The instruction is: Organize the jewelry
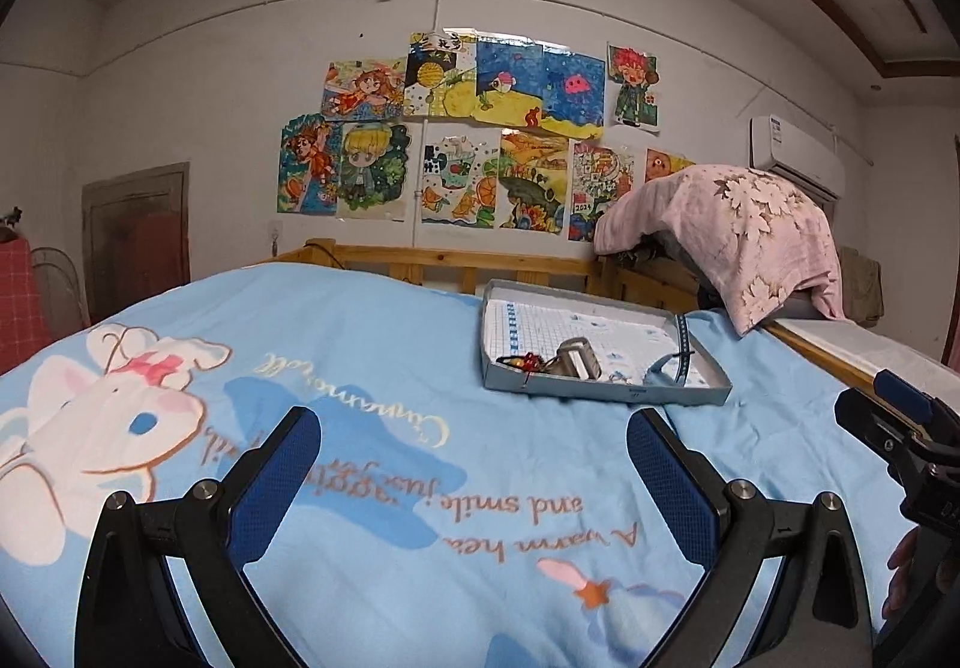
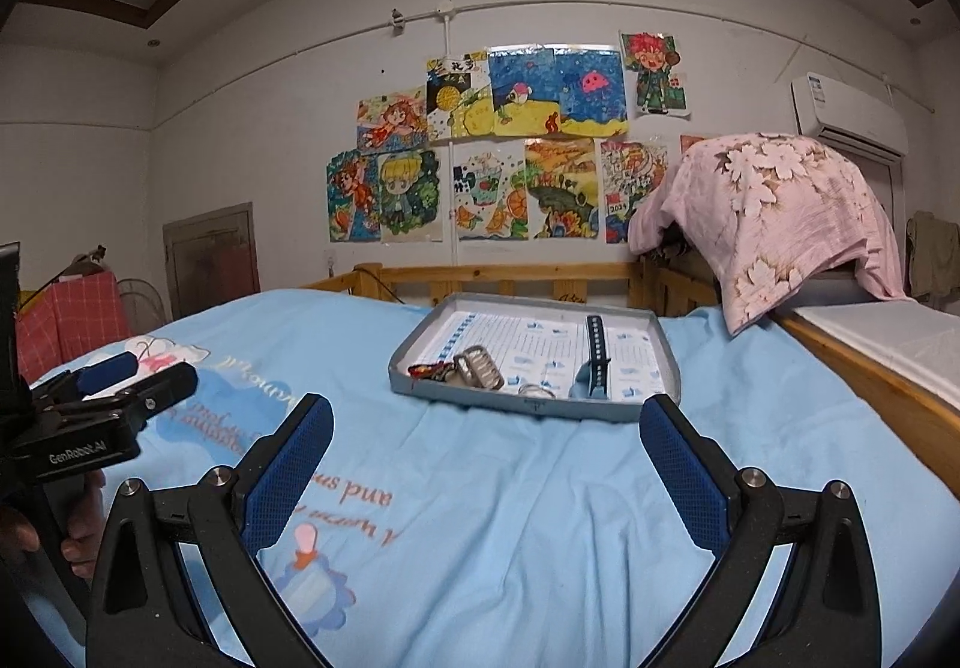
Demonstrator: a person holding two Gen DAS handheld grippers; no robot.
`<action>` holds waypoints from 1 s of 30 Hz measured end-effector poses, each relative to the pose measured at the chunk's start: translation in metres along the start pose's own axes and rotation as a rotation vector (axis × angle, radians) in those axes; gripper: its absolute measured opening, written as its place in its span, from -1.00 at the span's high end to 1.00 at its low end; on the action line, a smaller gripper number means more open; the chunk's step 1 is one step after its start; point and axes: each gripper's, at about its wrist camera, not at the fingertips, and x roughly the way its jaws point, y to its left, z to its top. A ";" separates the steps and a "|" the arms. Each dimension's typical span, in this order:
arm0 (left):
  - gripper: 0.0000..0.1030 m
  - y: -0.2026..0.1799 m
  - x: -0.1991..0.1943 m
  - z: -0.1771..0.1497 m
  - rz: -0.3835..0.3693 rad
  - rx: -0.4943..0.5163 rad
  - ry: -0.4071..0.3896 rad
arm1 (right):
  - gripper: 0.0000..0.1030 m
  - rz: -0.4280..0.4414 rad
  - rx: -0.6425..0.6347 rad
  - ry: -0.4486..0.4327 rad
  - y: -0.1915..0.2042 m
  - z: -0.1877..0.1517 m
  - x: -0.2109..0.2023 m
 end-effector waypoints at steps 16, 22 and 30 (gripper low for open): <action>-1.00 -0.002 -0.007 -0.010 0.003 0.027 0.015 | -0.95 -0.028 0.034 0.044 -0.007 -0.012 0.000; -1.00 -0.005 -0.009 -0.011 0.001 0.033 0.011 | -0.95 -0.028 0.048 0.053 -0.008 -0.014 0.002; -1.00 -0.006 -0.011 -0.011 0.000 0.046 0.015 | -0.95 -0.031 0.051 0.057 -0.009 -0.015 0.002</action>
